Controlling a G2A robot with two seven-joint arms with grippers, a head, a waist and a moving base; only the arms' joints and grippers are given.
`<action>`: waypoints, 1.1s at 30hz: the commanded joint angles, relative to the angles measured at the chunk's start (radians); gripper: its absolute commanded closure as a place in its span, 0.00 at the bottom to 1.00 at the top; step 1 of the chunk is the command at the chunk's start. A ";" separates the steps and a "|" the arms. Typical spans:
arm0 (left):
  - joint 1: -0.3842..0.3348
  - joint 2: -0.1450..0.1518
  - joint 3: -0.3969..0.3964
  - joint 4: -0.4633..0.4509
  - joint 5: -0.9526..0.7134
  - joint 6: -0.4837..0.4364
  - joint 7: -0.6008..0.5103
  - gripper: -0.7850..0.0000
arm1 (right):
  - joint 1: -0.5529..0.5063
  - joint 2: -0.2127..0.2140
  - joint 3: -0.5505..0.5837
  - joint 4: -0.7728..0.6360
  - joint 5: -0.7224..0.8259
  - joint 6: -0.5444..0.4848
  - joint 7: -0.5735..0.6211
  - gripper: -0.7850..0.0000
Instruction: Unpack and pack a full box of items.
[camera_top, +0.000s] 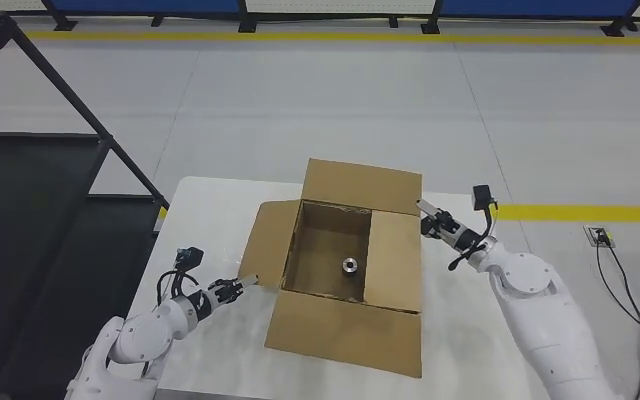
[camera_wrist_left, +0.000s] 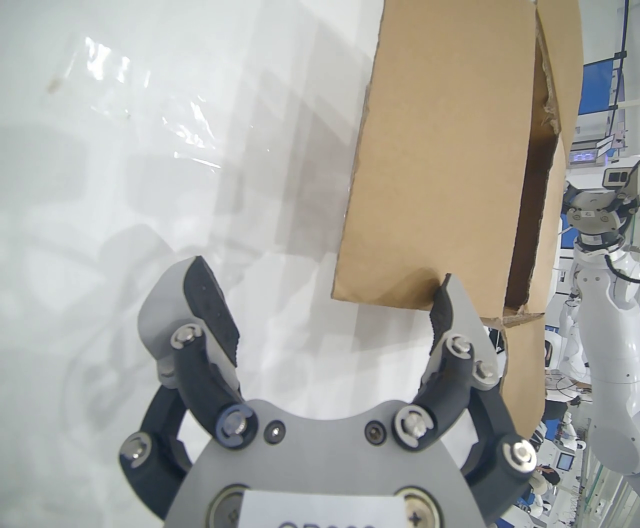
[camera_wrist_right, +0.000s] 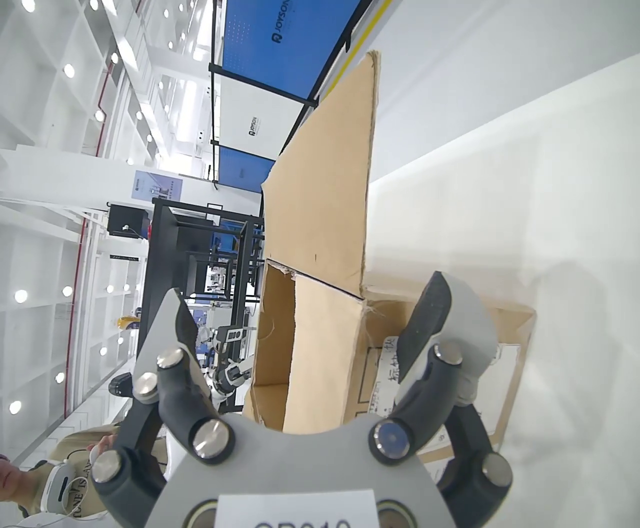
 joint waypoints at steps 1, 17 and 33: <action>0.001 0.001 0.000 -0.001 0.001 0.001 0.001 0.00 | 0.010 -0.005 -0.017 0.012 0.001 -0.008 -0.002 0.00; 0.017 0.008 -0.016 -0.043 0.008 0.013 0.018 0.00 | 0.028 -0.010 -0.009 0.061 0.057 -0.104 -0.012 0.00; 0.113 0.023 -0.179 -0.401 -0.073 -0.030 0.084 0.00 | -0.186 0.053 0.200 -0.165 0.183 -0.183 0.090 0.00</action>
